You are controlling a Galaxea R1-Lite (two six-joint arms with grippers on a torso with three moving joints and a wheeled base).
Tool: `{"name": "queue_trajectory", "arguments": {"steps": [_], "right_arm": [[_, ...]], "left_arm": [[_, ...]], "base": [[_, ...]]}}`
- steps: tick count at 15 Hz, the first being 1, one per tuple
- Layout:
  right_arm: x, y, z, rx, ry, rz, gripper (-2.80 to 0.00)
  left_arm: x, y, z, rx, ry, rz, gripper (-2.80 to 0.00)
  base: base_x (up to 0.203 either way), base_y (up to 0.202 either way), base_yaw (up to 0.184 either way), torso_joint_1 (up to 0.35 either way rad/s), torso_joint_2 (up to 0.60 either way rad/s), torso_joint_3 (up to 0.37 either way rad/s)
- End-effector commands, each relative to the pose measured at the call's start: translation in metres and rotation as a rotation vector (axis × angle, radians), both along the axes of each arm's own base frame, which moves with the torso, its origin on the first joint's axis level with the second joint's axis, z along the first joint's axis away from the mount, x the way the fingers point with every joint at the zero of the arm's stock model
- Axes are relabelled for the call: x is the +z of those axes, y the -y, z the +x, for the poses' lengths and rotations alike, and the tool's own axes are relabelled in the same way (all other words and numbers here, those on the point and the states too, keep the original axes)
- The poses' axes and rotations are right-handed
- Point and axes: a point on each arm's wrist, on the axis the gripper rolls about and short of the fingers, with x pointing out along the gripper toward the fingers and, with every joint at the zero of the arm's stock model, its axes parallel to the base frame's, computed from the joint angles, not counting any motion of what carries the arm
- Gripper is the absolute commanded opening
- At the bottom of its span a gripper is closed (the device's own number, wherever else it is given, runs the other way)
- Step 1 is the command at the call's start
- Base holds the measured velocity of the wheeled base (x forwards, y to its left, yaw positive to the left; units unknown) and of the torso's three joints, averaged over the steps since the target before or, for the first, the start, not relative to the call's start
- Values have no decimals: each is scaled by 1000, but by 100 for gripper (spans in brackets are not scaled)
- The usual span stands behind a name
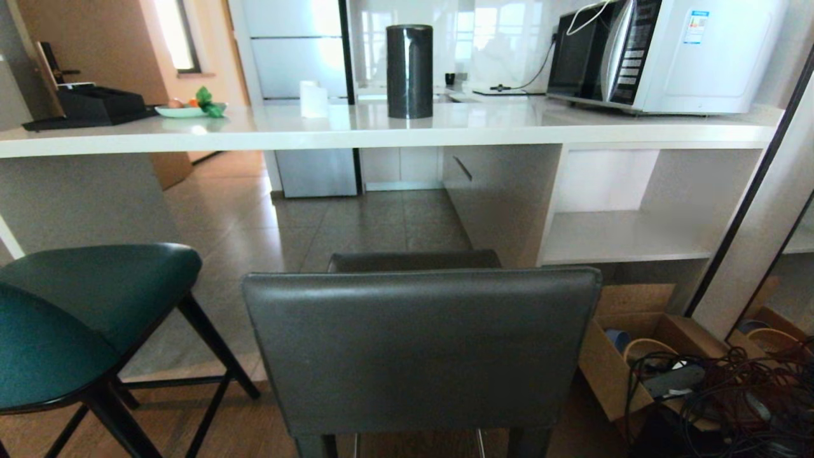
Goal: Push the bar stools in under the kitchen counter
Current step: Push the blue chair back under the dining table
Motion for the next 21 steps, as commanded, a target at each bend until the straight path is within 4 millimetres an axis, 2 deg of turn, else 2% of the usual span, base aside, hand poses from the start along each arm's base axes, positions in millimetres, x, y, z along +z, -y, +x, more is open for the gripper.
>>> {"name": "queue_trajectory", "arguments": {"steps": [1, 2, 4, 7, 9, 10, 15, 18, 21], "right_arm": [[-16, -2, -22, 29, 78, -20, -280], [-25, -3, -26, 61, 69, -29, -280], [-39, -4, -21, 92, 10, -31, -280], [-68, -4, -6, 121, -90, -16, -280], [-89, -4, 4, 136, -154, 26, -280], [-97, -5, 7, 146, -171, 66, -280], [-97, -9, 8, 325, -166, 132, -280], [-96, -8, 8, 297, -160, 104, -280], [-99, -4, 9, 111, -162, 61, -280]], "left_arm": [[-30, 2, -32, -54, 48, 29, -280], [-42, 3, -33, -73, 8, 45, -280], [-63, 4, -23, -85, -98, 47, -280], [-95, 3, -8, -74, -213, 41, -280], [-118, 3, 5, -51, -216, 39, -280], [-120, 2, 8, -41, -180, 31, -280], [-120, 2, 7, -40, -183, 11, -280], [-119, 2, 7, -13, -177, -41, -280], [-119, 2, 7, -8, -176, -55, -280]], "base": [[0, 0, 0, 0, 0, 0], [0, 0, 0, 0, 0, 0], [0, 0, 0, 0, 0, 0], [0, 0, 0, 0, 0, 0], [0, 0, 0, 0, 0, 0], [0, 0, 0, 0, 0, 0], [0, 0, 0, 0, 0, 0], [0, 0, 0, 0, 0, 0], [0, 0, 0, 0, 0, 0]]}}
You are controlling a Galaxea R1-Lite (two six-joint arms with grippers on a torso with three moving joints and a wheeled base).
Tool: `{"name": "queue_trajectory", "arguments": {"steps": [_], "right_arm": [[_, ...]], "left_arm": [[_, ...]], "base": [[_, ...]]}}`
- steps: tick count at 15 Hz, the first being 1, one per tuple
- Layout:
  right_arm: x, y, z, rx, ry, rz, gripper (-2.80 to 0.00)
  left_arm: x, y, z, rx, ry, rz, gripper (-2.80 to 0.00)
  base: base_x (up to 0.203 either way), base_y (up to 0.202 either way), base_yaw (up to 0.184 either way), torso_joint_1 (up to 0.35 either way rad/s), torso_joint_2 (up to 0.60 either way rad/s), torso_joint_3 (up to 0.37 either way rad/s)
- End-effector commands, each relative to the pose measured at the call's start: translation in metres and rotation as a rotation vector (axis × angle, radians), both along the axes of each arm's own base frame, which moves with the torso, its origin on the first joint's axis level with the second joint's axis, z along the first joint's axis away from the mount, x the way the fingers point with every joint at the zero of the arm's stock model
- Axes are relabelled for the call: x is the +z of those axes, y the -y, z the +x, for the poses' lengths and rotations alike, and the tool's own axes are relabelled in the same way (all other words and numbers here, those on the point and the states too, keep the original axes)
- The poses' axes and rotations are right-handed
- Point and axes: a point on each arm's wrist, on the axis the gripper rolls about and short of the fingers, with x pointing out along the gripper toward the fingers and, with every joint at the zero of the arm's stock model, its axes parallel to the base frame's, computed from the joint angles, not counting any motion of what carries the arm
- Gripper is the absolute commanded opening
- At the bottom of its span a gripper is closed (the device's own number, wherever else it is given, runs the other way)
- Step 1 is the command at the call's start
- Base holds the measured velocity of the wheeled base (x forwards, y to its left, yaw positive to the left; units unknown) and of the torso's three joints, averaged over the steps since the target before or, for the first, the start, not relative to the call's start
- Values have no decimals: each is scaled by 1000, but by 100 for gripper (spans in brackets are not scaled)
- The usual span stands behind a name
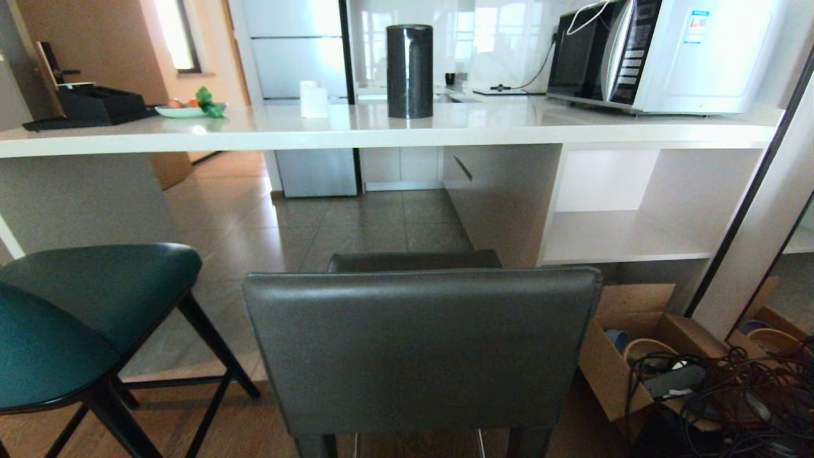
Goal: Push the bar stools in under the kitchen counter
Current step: Push the blue chair back under the dining table
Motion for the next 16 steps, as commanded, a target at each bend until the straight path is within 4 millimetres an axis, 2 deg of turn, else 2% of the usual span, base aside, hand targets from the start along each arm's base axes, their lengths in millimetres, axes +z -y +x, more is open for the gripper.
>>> {"name": "queue_trajectory", "arguments": {"steps": [1, 2, 4, 6, 8, 12, 16], "right_arm": [[-1, 1, 0, -58, -14, 71, -280], [-2, 1, 1, -66, -24, 139, -280], [-3, 2, 1, -100, -26, 141, -280], [-7, 3, 4, -120, 6, -2, -280], [-10, 1, 7, -61, 50, -109, -280], [-10, 2, 7, -87, 38, 2, -280], [-10, 2, 7, -87, 39, -5, -280]], "left_arm": [[-1, 0, 0, -1, -5, 5, -280], [-1, 0, 0, -4, -5, 22, -280], [-1, 0, 0, -15, -11, 39, -280], [-1, 0, 0, -15, -15, 41, -280], [-1, 0, 0, -15, -15, 41, -280], [-1, 0, 0, -15, -9, 41, -280], [-1, 0, 0, -15, -9, 42, -280]], "base": [[0, 0, 0, 0, 0, 0], [0, 0, 0, 0, 0, 0], [0, 0, 0, 0, 0, 0], [0, 0, 0, 0, 0, 0], [0, 0, 0, 0, 0, 0], [0, 0, 0, 0, 0, 0], [0, 0, 0, 0, 0, 0]]}}
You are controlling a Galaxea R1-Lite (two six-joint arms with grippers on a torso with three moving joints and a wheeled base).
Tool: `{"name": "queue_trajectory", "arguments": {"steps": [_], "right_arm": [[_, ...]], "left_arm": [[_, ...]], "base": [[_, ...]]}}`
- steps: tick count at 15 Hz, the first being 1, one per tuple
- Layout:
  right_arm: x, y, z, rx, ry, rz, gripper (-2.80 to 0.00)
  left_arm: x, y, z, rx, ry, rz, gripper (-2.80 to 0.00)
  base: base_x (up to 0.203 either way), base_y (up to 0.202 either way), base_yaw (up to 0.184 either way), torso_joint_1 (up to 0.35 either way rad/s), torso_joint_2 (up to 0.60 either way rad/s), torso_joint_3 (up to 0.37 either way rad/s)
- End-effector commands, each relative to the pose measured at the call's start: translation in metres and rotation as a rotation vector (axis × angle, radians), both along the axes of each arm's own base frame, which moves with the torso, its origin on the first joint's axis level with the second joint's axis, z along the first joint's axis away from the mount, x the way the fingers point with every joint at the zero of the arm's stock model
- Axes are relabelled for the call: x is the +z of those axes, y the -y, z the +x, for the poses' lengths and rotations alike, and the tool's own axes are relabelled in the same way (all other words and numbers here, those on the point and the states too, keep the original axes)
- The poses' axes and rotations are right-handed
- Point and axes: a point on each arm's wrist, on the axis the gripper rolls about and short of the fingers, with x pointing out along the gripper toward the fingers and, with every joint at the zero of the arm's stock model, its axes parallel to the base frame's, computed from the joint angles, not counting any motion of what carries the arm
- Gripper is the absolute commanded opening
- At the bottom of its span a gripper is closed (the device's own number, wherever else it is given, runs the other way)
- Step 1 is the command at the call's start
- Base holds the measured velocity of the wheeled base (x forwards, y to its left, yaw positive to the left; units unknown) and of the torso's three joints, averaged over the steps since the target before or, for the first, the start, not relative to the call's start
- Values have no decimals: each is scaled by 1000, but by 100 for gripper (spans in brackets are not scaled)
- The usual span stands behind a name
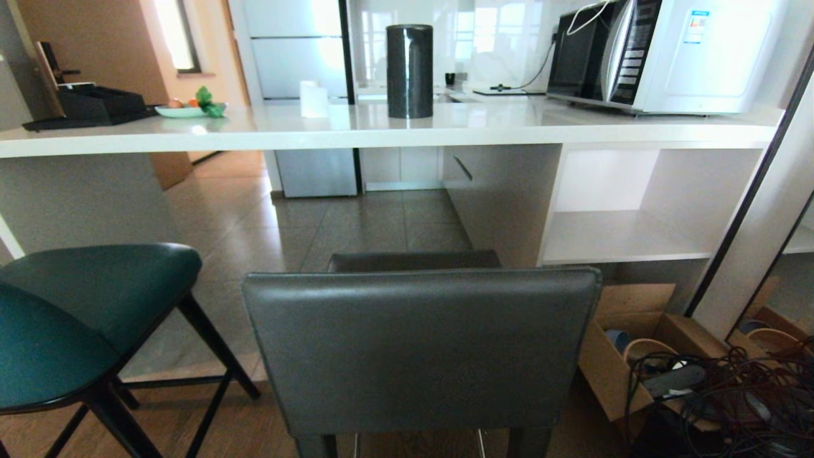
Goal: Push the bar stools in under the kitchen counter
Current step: Push the blue chair back under the dining table
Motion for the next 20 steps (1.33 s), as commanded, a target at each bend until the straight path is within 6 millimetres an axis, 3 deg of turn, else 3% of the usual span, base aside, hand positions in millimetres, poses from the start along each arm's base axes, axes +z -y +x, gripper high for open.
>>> {"name": "queue_trajectory", "arguments": {"steps": [1, 8, 16, 20], "right_arm": [[-1, 0, 0, 1, -5, -2, -280], [-1, 0, 0, 1, -5, 2, -280], [-1, 0, 0, 3, -5, 1, -280], [-1, 0, 0, 3, -5, 1, -280]], "left_arm": [[0, 0, 0, 0, 0, 1, -280], [0, 0, 0, 2, 1, 1, -280], [0, 0, 0, -3, 1, -1, -280], [0, 0, 0, -3, 0, -1, -280]], "base": [[0, 0, 0, 0, 0, 0], [-116, 0, -1, 1, 2, 2], [0, 0, 0, 0, 0, 0], [-1, 141, -3, 2, 2, 2]]}}
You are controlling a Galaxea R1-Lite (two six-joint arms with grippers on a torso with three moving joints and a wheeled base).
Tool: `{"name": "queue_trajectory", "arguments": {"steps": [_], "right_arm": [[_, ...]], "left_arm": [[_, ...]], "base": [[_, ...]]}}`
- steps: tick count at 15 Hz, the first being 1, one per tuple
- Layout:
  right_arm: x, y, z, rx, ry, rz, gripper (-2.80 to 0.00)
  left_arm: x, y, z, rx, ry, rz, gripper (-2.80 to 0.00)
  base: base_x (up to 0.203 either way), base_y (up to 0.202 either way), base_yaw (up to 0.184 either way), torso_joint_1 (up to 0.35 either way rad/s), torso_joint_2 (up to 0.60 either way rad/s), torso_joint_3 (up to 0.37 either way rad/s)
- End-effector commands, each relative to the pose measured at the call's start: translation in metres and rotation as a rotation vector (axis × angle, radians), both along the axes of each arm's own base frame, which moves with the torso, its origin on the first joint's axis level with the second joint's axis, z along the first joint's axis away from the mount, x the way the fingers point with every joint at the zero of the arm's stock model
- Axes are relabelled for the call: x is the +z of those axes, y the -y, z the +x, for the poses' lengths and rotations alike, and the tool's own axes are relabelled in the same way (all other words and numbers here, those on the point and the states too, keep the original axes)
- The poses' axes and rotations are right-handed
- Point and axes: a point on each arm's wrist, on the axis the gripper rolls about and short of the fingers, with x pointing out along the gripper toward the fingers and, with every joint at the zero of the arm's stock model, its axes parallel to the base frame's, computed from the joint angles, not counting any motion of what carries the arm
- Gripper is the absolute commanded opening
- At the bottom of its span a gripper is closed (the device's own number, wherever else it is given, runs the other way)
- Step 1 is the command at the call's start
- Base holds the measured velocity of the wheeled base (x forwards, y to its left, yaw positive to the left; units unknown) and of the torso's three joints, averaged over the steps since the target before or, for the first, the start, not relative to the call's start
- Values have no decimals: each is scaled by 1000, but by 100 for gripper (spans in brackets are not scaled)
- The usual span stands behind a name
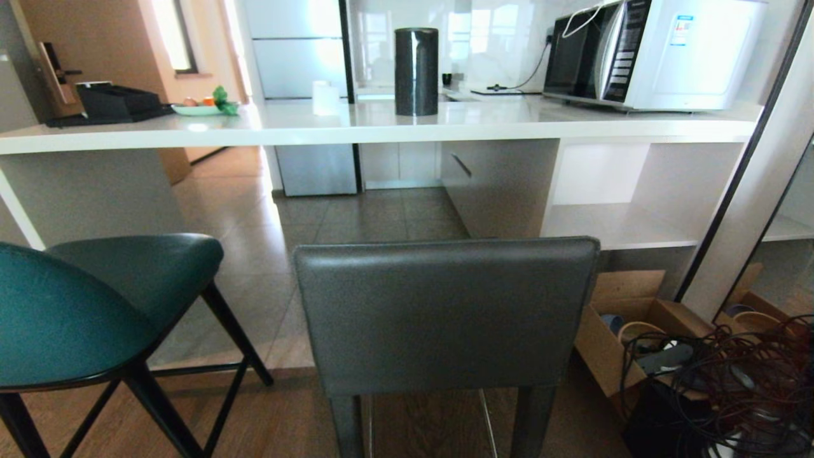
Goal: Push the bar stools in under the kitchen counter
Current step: Push the blue chair back under the dining table
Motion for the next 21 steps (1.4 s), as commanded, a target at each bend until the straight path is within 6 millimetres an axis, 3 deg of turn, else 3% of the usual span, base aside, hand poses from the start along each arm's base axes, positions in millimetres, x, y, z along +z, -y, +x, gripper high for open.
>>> {"name": "queue_trajectory", "arguments": {"steps": [1, 21], "right_arm": [[-1, 0, 0, 0, -4, -1, -280], [-1, 0, 0, -1, -3, 4, -280]], "left_arm": [[0, 0, 0, 0, -2, 0, -280], [0, 0, 0, 0, -2, 0, -280]], "base": [[0, 197, -1, -1, 2, 1], [0, 198, -1, 1, 1, 2]]}}
